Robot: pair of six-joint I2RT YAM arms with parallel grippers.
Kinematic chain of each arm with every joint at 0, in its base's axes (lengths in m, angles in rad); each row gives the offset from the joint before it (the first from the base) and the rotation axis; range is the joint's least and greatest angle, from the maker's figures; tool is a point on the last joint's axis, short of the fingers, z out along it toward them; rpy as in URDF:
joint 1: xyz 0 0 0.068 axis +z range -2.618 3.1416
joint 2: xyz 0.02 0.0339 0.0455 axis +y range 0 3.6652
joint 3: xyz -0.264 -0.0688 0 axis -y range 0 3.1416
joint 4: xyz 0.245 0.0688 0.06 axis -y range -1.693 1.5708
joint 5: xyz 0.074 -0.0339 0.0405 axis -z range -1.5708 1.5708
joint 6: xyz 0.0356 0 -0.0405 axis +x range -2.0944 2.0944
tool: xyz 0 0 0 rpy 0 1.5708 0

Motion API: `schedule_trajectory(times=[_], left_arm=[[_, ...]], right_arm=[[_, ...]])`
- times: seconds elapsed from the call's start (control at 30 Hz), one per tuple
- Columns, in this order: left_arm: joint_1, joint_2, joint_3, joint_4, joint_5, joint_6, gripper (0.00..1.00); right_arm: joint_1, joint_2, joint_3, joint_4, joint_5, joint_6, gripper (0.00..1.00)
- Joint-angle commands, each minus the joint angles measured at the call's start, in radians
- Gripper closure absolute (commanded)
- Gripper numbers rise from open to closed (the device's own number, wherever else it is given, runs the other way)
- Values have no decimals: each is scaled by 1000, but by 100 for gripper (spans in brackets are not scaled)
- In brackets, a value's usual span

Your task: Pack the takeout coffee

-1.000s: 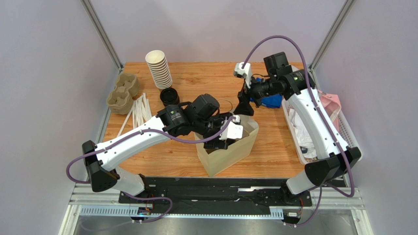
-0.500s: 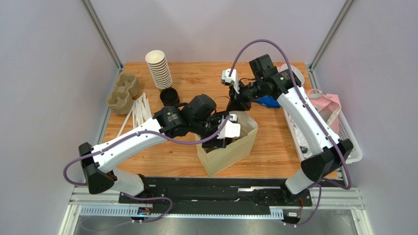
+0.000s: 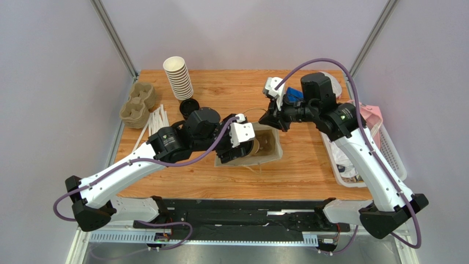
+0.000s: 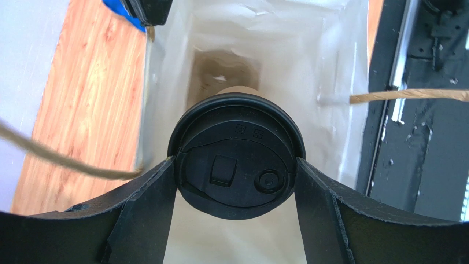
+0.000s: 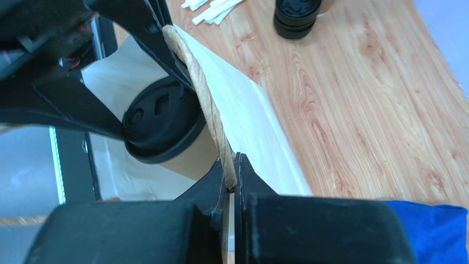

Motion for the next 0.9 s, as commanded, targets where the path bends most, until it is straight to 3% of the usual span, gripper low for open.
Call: schedule_trajectory(times=[0.0,0.17,0.37,0.87], left_arm=[[3,-6,-29,60,-78,-81,77],[3,-10,-64,94,-152,-90,77],[3,-12,-91,133,-232,-87,77],[-100,-20,-146,175,-290,-64,78]], right_arm=[[31,-15,-6,123,160,211,100],[66,-82,-85,157,308,374,100],[190,-205,-214,229,502,505,100],[290,-302,-300,255,595,687,100]])
